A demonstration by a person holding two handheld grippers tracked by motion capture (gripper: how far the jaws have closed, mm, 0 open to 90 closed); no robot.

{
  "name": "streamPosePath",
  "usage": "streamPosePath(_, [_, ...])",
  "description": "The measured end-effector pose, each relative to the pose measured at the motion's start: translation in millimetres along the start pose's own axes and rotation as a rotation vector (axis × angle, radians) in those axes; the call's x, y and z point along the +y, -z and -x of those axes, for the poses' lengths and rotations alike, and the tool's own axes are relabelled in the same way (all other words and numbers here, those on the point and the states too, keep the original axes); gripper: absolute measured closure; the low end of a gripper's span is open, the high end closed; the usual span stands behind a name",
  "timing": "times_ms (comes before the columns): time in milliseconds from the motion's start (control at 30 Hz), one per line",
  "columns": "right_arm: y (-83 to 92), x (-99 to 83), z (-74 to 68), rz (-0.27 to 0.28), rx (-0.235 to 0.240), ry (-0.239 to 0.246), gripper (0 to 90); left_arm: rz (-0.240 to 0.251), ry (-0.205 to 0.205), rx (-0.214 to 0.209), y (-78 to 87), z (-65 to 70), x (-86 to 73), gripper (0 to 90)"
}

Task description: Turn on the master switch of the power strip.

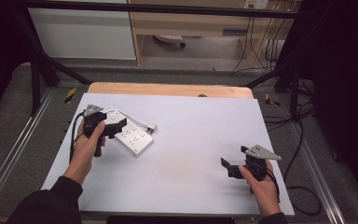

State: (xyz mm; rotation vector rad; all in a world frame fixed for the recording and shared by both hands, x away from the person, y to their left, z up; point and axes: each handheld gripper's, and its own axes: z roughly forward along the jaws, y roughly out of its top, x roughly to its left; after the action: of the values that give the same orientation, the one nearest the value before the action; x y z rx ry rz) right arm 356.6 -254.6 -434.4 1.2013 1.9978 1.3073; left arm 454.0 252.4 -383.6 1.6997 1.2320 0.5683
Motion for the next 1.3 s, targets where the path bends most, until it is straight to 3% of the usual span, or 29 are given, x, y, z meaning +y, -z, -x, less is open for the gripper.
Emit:
streamPosePath(400, [-0.5, -0.2, -0.4, -0.005, 0.003, 0.005, 3.1, 0.028, -0.009, -0.015, 33.2, 11.7, -20.9, 8.0])
streamPosePath(800, [-0.6, -0.4, -0.1, -0.008, 0.0, 0.005, 3.1, 0.054, -0.008, 0.0, 67.3, 8.9, -48.0, 8.2])
streamPosePath(1300, [1.6, -1.3, 4.6, -0.009, -0.015, -0.005, 3.4, 0.066, 0.005, -0.006, 92.9, 5.0, -87.5, 8.7])
